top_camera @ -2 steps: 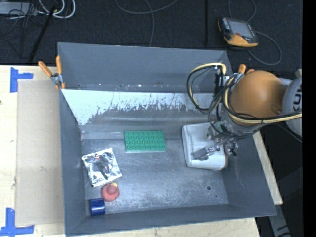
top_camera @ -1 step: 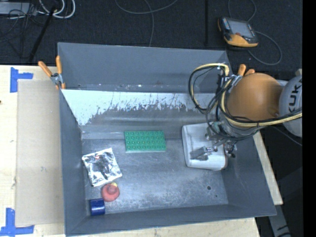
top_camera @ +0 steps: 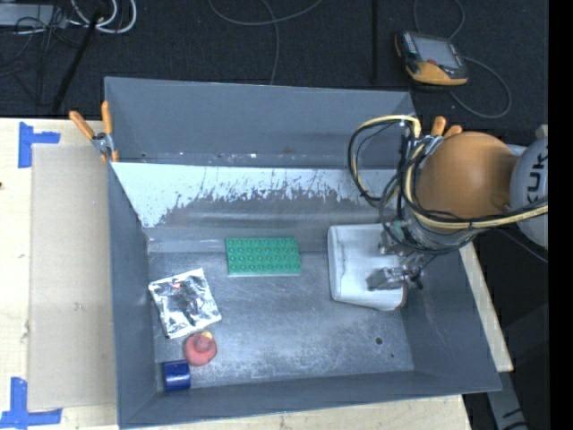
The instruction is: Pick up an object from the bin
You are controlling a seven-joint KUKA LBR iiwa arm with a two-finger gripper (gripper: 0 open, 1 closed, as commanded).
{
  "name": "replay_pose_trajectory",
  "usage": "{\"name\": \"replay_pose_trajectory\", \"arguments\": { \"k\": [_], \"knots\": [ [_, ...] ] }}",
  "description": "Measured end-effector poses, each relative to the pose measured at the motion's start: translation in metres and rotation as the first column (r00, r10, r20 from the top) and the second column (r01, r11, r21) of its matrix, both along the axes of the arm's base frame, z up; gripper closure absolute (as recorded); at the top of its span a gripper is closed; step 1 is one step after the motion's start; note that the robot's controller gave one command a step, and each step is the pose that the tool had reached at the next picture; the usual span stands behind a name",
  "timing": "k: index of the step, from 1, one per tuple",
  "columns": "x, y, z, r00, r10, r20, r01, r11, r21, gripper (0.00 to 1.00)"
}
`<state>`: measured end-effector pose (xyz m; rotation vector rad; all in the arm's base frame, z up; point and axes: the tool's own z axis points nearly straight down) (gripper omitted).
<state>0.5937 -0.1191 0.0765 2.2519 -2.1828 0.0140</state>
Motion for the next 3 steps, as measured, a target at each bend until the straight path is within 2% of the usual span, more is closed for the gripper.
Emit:
{"name": "replay_pose_trajectory", "arguments": {
  "k": [1, 3],
  "knots": [
    [0.001, 0.001, 0.042, 1.000, -0.005, 0.001, 0.005, 1.000, 0.011, 1.00],
    [0.003, 0.004, 0.111, 1.000, -0.015, -0.001, 0.015, 1.000, 0.012, 1.00]
  ]
}}
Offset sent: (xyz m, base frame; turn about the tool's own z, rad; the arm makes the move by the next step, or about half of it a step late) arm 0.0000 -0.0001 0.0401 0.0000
